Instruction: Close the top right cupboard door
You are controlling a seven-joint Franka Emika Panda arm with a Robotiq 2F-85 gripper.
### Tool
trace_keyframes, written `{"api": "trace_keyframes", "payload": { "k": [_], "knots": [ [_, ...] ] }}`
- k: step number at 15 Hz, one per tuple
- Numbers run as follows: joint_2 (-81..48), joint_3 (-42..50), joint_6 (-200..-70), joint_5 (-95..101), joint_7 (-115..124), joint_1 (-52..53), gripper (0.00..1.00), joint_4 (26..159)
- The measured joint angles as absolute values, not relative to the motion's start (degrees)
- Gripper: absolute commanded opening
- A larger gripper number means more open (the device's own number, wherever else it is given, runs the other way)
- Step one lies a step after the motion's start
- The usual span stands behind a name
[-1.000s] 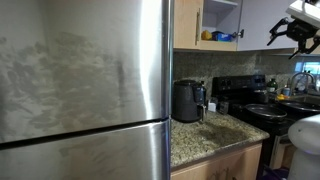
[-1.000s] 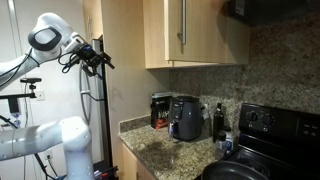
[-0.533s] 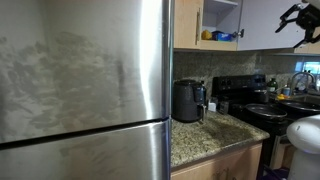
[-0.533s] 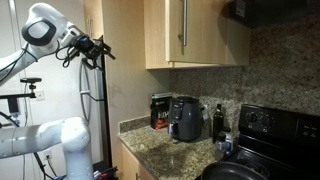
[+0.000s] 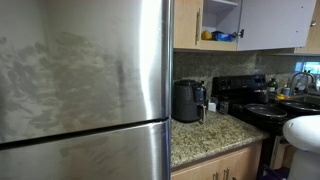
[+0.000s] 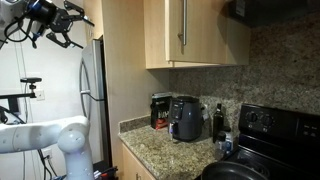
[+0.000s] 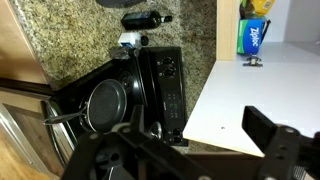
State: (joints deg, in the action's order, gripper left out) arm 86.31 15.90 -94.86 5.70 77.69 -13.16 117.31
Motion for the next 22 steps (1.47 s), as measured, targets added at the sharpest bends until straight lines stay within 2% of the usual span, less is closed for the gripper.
{"api": "trace_keyframes", "payload": {
  "k": [5, 10, 17, 22],
  "knots": [
    [83.1, 17.2, -100.4, 3.9, 80.1, -14.7, 1.00, 116.6],
    [72.4, 26.3, -110.1, 0.0, 83.7, -15.0, 1.00, 107.0],
    [70.7, 27.1, -110.7, -2.9, 83.6, -16.1, 1.00, 105.9],
    [60.1, 34.0, -117.7, -7.2, 90.4, -15.1, 1.00, 98.1]
  ]
}}
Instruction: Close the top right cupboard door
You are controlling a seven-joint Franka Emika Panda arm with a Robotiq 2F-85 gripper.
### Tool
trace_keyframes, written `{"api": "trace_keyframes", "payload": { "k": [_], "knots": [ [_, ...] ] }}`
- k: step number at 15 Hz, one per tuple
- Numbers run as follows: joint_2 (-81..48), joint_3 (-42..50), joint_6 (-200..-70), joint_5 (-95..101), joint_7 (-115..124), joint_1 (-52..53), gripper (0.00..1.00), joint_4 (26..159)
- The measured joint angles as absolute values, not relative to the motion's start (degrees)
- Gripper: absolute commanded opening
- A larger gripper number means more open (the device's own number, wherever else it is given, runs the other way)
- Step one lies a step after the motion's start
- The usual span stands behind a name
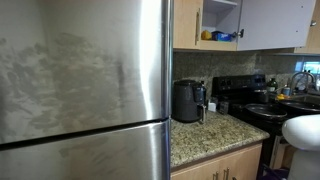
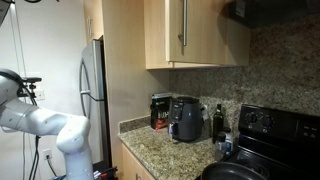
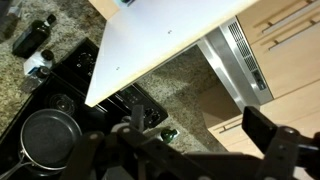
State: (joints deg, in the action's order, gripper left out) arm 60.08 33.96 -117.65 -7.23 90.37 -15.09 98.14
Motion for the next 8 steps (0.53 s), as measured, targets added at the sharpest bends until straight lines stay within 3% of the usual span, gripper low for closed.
{"api": "trace_keyframes", "payload": {
  "k": [8],
  "knots": [
    [49.5, 39.3, -117.8, -12.1, 96.7, -13.2, 1.00, 88.5]
  ]
}}
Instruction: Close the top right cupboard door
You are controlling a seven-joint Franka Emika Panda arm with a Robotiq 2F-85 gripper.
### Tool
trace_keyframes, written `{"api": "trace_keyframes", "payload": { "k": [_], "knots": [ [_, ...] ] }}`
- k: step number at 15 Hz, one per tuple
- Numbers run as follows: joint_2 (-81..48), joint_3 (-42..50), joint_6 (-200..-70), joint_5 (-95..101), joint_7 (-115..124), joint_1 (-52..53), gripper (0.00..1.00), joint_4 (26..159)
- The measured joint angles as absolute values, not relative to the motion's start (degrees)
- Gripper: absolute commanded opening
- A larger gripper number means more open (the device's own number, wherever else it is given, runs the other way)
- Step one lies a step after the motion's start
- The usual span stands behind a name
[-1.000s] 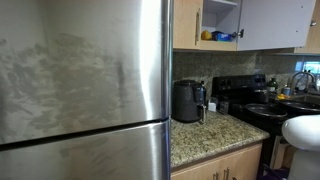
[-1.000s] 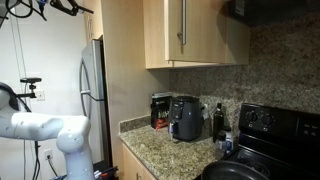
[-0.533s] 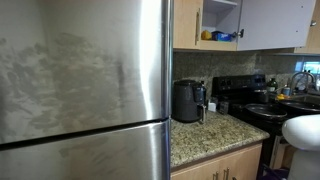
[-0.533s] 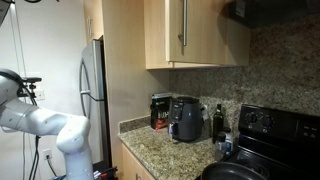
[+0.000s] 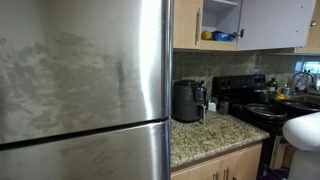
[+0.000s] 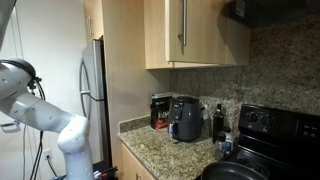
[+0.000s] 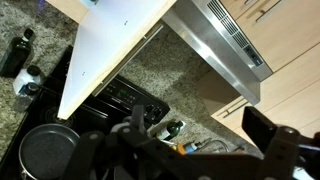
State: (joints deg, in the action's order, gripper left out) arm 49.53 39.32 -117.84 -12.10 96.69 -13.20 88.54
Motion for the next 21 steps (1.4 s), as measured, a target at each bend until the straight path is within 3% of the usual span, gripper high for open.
{"api": "trace_keyframes", "payload": {
  "k": [4, 10, 21],
  "knots": [
    [42.1, 45.5, -114.6, -18.4, 104.1, -8.7, 1.00, 81.3],
    [32.1, 60.6, -104.4, -27.0, 115.4, 8.3, 1.00, 66.7],
    [29.9, 77.6, -99.0, -25.3, 125.2, 34.7, 1.00, 55.6]
  ]
}}
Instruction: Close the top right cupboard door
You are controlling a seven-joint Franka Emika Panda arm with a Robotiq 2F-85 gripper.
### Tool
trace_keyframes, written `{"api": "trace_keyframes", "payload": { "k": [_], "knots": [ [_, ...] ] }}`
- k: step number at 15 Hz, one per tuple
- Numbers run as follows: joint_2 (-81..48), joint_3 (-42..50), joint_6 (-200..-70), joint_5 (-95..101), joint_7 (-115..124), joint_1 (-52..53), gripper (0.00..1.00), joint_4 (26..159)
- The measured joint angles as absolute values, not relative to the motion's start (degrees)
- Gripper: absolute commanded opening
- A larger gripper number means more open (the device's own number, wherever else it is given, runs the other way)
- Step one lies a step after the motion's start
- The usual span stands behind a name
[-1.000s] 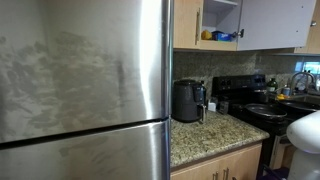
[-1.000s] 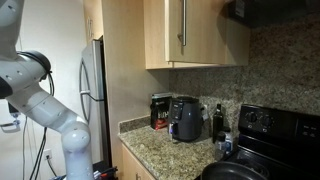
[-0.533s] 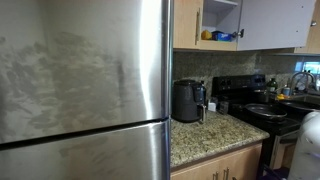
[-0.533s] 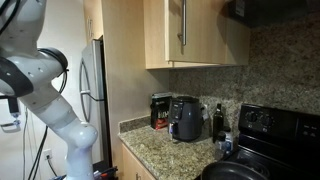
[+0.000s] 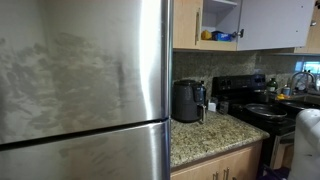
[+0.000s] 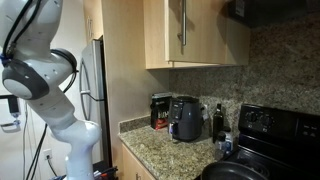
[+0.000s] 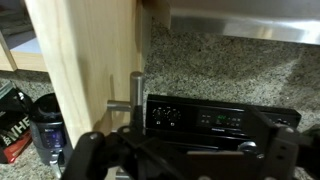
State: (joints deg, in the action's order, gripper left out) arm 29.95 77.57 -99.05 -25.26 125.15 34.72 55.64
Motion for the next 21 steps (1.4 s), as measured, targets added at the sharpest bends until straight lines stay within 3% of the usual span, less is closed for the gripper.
{"api": "trace_keyframes", "payload": {
  "k": [6, 12, 21],
  "knots": [
    [30.0, 76.3, -90.3, -24.7, 125.3, 38.7, 1.00, 52.2],
    [29.5, 65.3, -78.3, -25.1, 124.3, 38.6, 1.00, 53.6],
    [29.7, 32.4, -78.9, -8.9, 116.5, 25.0, 1.00, 67.1]
  ]
}}
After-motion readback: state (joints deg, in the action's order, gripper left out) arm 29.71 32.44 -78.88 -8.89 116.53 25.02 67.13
